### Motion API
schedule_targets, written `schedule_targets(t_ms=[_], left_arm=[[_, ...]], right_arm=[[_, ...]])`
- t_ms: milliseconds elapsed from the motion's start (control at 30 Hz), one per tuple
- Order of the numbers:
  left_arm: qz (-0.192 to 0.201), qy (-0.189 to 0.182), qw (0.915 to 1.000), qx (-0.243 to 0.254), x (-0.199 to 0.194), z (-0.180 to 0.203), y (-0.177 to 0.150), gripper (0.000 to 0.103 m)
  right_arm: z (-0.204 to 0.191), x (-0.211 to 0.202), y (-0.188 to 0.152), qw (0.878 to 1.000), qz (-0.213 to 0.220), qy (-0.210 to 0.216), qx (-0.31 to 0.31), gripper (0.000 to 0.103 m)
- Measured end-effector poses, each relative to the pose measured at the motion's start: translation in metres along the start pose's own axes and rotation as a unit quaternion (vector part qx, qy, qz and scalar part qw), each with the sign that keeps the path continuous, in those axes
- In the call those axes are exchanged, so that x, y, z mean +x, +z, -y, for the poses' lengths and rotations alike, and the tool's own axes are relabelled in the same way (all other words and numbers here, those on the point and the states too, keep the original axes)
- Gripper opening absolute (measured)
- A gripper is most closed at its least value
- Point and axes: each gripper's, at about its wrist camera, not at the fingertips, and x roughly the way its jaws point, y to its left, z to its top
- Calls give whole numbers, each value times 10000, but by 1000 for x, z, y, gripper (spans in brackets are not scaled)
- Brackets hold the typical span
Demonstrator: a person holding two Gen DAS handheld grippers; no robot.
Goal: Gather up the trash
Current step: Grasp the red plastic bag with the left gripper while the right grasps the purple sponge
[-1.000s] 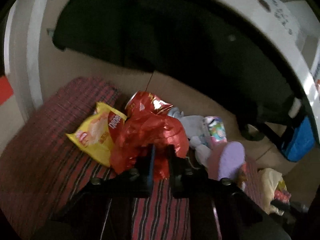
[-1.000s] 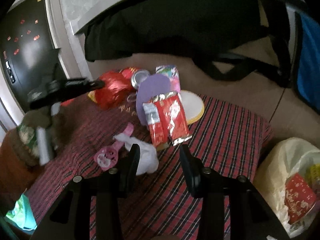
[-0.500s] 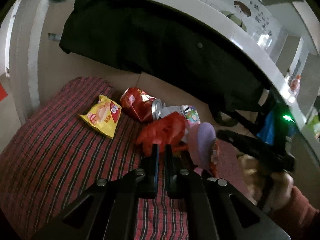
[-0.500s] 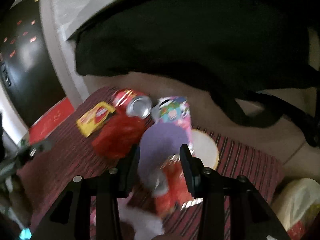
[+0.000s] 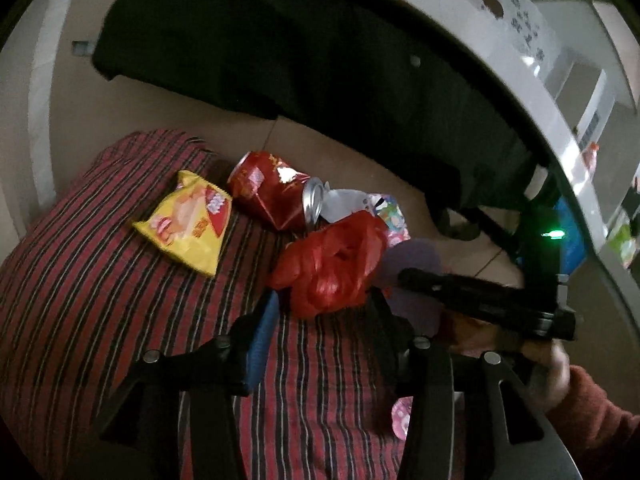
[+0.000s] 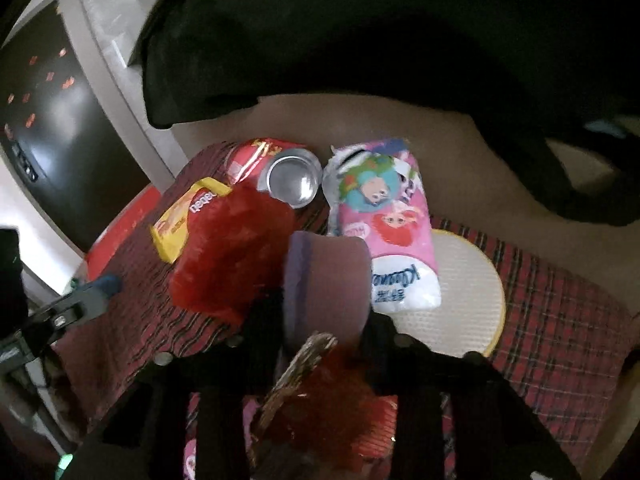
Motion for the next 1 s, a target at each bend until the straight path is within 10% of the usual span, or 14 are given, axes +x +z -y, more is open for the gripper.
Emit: schedule_targets(t_ms=[367, 733, 833, 1000], left_arm=[[-502, 444, 9977, -61, 81, 1, 37, 56], [-1122, -338, 9875, -1050, 108, -7, 15, 65], [-1043, -201, 9895, -985, 104, 5, 11, 43], [-345, 401, 9977, -420, 71, 50, 6, 41]], right_arm=[[25, -76, 16, 9938, 1054, -259, 235, 28], [47, -83, -17, 9938, 919, -149, 603, 28], [46, -86, -28, 9942, 878, -125, 617, 28], [47, -106, -45, 9939, 946, -192, 538, 28]])
